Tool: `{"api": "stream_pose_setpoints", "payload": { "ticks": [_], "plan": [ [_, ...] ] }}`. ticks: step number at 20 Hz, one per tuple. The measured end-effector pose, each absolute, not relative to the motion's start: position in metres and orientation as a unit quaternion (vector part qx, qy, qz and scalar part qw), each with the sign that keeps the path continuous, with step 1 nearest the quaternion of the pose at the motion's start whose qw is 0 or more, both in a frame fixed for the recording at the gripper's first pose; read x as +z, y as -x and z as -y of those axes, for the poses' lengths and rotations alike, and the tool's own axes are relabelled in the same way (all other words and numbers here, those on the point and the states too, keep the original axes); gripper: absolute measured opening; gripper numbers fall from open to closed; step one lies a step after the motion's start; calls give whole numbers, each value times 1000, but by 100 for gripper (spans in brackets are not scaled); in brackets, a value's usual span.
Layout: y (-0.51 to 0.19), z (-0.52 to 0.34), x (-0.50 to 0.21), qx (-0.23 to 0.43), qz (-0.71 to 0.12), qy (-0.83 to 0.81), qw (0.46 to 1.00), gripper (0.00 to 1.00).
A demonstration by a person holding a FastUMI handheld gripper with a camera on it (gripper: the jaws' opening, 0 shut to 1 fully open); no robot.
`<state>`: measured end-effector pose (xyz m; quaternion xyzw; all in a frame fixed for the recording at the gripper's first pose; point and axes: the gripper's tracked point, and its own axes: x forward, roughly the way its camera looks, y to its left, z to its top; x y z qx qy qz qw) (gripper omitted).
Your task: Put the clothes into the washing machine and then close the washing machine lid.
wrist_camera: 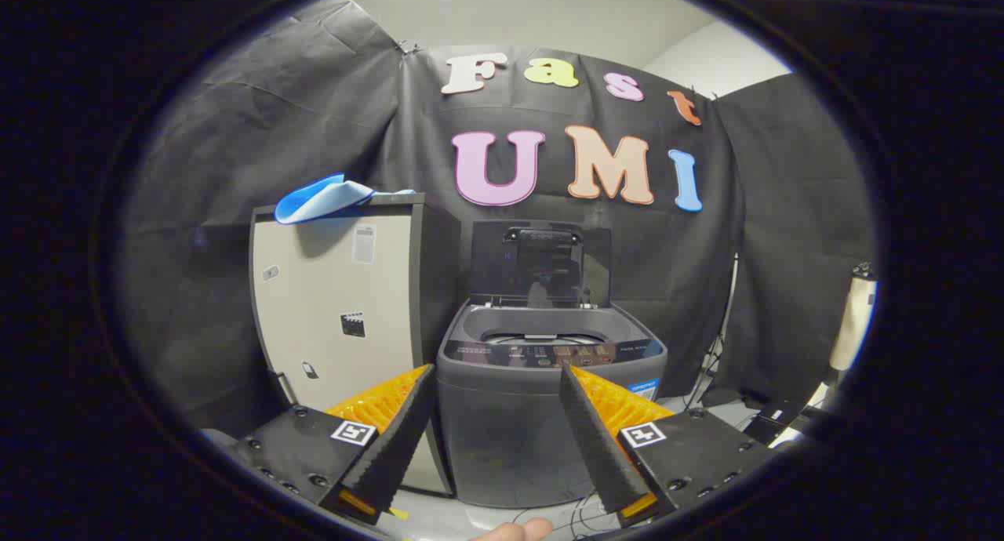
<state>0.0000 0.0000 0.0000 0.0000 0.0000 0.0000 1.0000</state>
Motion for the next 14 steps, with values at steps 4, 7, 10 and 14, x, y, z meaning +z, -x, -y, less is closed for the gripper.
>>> {"api": "stream_pose_setpoints", "payload": {
  "ticks": [4,7,10,14],
  "plan": [
    [-1,-1,1,-2,9,-6,1000,97],
    [-1,5,-3,-8,5,-4,1000,97],
    [0,8,-4,-12,2,-3,1000,97],
    [3,10,-7,-11,-6,-14,1000,97]
  ]
}}
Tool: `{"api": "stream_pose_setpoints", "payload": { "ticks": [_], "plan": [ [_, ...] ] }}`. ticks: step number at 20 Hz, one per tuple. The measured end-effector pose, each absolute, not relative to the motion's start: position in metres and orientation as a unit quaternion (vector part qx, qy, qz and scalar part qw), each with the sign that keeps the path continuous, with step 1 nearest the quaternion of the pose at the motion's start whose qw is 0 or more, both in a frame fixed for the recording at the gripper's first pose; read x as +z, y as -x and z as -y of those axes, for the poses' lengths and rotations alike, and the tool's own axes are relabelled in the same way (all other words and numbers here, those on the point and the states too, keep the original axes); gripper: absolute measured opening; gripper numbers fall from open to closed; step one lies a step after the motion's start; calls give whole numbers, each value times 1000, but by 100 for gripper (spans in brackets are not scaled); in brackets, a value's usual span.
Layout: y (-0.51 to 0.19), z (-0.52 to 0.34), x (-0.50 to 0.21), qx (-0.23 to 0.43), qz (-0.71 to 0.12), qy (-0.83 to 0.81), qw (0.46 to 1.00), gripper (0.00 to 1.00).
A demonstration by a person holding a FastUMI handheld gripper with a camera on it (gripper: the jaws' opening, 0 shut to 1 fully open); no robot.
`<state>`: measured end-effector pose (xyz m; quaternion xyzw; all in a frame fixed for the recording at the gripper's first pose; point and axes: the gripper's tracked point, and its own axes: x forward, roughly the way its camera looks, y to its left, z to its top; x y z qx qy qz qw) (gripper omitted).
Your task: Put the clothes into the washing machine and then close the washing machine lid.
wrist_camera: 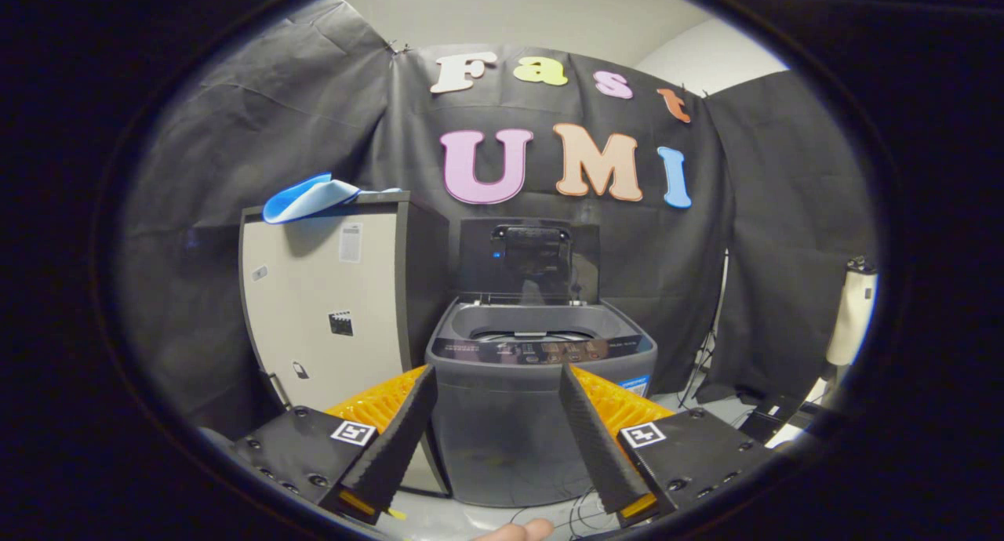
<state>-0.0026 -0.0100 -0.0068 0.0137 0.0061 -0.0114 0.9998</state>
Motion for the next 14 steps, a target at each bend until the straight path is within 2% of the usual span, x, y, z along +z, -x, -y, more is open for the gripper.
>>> {"api": "stream_pose_setpoints", "payload": {
  "ticks": [11,14],
  "plan": [
    [5,14,-19,-23,-43,-12,999,97],
    [2,17,-20,-50,-80,16,995,97]
  ]
}}
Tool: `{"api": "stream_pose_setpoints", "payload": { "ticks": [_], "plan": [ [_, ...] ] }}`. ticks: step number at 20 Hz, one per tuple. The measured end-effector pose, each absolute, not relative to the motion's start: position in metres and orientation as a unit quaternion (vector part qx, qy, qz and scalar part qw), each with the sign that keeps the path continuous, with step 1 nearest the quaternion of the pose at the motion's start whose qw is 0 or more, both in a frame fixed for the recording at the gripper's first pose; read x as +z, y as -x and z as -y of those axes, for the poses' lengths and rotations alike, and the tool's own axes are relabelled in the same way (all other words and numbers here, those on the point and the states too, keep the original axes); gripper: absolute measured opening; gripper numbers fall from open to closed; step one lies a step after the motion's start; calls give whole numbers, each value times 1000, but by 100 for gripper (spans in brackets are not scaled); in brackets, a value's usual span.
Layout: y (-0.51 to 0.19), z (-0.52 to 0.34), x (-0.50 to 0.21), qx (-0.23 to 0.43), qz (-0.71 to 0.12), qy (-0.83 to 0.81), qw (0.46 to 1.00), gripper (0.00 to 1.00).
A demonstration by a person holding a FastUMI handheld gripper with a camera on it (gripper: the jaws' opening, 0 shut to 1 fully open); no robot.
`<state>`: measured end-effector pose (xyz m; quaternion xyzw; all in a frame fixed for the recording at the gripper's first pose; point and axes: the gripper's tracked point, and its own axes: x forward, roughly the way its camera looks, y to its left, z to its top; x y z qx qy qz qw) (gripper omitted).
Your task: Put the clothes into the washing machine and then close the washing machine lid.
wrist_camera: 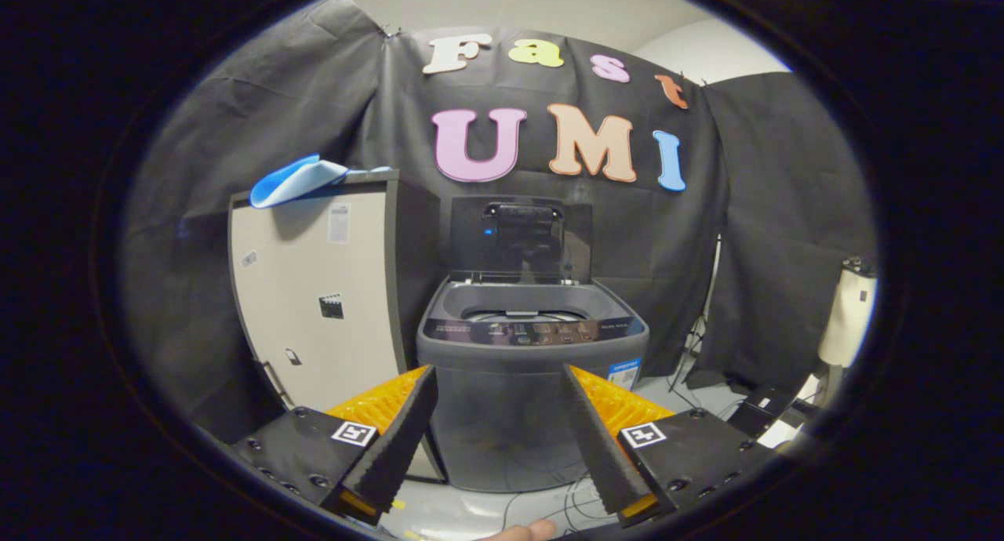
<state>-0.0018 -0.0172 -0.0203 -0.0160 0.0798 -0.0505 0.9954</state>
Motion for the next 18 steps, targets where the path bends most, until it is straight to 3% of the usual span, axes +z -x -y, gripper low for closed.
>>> {"api": "stream_pose_setpoints", "payload": {
  "ticks": [9,12,18],
  "plan": [
    [-50,-55,61,-7,-53,30,998,97],
    [-63,-58,81,-33,-85,47,995,97],
    [-99,-140,187,72,5,-25,997,97]
  ]
}}
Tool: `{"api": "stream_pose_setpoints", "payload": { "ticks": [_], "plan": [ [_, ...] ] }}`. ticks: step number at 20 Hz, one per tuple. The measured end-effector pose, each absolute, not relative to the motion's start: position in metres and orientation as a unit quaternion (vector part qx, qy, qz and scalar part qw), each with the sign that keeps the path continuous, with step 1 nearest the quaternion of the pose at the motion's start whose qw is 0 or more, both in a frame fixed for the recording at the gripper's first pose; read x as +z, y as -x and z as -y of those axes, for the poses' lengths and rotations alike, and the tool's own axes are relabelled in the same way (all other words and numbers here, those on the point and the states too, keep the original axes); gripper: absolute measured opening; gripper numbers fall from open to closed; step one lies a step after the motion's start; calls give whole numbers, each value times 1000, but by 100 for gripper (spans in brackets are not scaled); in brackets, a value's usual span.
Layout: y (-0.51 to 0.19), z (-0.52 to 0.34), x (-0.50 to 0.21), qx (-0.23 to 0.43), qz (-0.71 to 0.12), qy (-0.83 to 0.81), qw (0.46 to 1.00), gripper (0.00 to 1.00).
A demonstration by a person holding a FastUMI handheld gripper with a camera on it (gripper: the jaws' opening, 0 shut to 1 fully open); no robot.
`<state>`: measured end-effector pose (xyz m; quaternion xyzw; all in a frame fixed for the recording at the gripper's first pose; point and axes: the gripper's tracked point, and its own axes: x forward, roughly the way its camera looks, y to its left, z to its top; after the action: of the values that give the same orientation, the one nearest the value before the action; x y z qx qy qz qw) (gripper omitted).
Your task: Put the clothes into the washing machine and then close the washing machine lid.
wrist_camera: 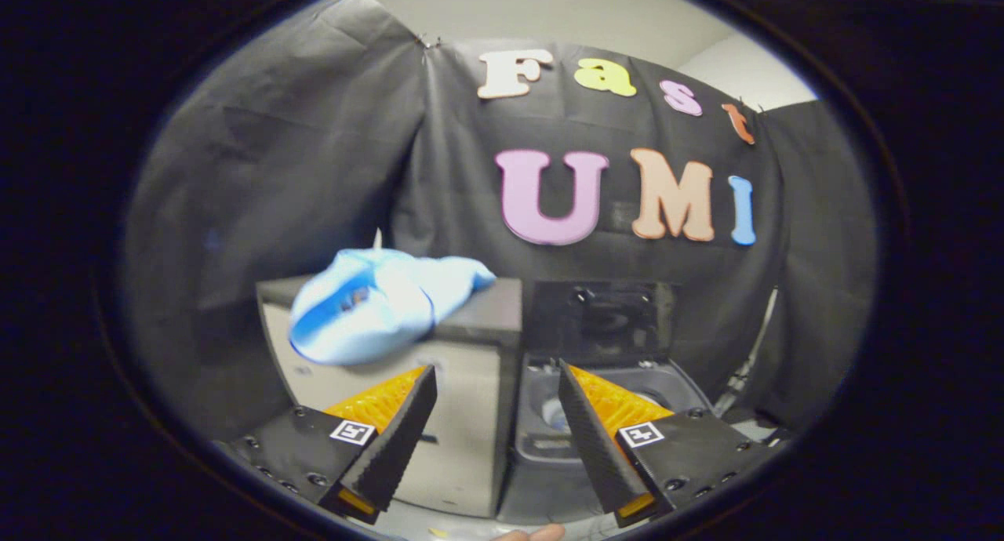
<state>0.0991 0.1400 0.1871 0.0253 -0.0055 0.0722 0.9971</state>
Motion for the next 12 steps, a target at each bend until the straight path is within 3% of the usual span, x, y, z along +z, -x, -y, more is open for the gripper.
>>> {"api": "stream_pose_setpoints", "payload": {
  "ticks": [6,12],
  "plan": [
    [-167,-195,276,107,61,-82,989,97],
    [-236,-214,274,65,-69,-43,995,97]
  ]
}}
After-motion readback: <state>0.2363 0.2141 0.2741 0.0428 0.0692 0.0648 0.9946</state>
